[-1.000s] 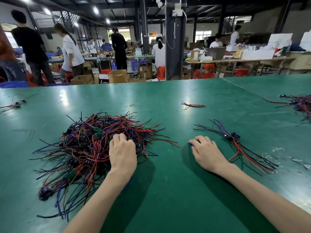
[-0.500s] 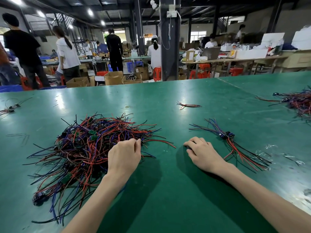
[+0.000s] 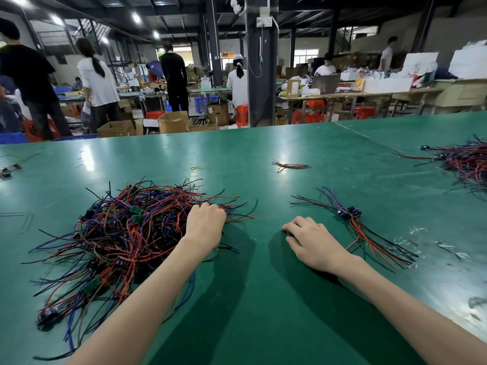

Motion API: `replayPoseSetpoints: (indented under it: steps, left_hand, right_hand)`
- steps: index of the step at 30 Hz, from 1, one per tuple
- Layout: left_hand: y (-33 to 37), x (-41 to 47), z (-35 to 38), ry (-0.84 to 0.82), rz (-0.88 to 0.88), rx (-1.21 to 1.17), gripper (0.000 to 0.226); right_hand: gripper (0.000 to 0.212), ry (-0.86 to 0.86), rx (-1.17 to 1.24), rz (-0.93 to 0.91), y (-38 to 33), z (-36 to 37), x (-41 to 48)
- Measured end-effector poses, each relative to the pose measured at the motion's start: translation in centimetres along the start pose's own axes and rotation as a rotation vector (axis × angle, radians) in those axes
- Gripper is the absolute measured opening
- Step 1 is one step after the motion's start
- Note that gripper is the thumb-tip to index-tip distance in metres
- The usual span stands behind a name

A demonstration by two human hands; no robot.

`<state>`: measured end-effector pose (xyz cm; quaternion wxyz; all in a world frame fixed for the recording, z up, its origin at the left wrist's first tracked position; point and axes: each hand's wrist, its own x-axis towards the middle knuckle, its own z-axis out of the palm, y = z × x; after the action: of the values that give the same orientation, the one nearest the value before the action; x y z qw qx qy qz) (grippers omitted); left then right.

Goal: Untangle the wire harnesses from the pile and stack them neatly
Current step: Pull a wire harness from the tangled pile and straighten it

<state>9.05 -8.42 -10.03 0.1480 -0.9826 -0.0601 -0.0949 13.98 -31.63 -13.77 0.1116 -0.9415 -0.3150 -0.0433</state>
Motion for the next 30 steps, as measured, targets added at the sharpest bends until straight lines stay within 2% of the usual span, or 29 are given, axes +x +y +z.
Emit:
replayPoseSetpoints:
  steps: [3, 5, 10, 12, 14, 17, 20, 23, 26, 28, 30]
  left_hand:
    - [0.0, 0.6, 0.3, 0.036, -0.021, -0.014, 0.019]
    - [0.0, 0.7, -0.1, 0.122, -0.045, -0.095, 0.014]
    - [0.6, -1.2, -1.9, 0.664, -0.075, -0.605, 0.015]
    - [1.2, -2.3, -2.5, 0.759, -0.06, -0.818, 0.014]
    - [2.3, -3.2, -2.6, 0.716, -0.075, -1.102, 0.011]
    - [4.2, -3.8, -2.5, 0.41, -0.17, -1.73, 0.008]
    - [5.6, -4.6, -1.9, 0.161, -0.273, -2.068, 0.006]
    - [6.0, -5.2, -1.6, 0.047, -0.32, -2.193, 0.008]
    - [5.8, -5.1, -1.7, 0.011, -0.336, -2.225, 0.012]
    - [5.9, -5.0, -1.6, 0.007, -0.332, -2.184, 0.01]
    - [6.1, -4.6, -1.6, 0.018, -0.357, -2.115, 0.007]
  right_hand:
    - [0.035, -0.008, -0.015, -0.007, -0.1, -0.2, 0.0]
    - [0.036, -0.011, -0.024, -0.005, 0.0, -0.4, 0.0]
    - [0.035, -0.008, -0.032, 0.001, 0.2, -0.5, -0.2]
    - [0.035, 0.0, -0.034, 0.002, 0.1, -0.4, -0.4]
    - [0.033, 0.022, -0.002, 0.0, 0.1, -0.2, -0.4]
    - [0.029, 0.078, 0.143, -0.014, -0.2, -0.2, -0.5]
    - [0.023, 0.18, 0.369, -0.019, -1.2, -0.2, -0.6]
    - [0.017, 0.211, 0.668, 0.016, -2.5, -0.7, -0.9]
    - [0.024, 0.151, 0.898, 0.027, -3.1, -1.4, -1.4]
    - [0.025, 0.121, 0.929, 0.03, -3.2, -1.5, -1.7]
    - [0.023, 0.125, 0.862, 0.033, -3.3, -1.2, -1.8]
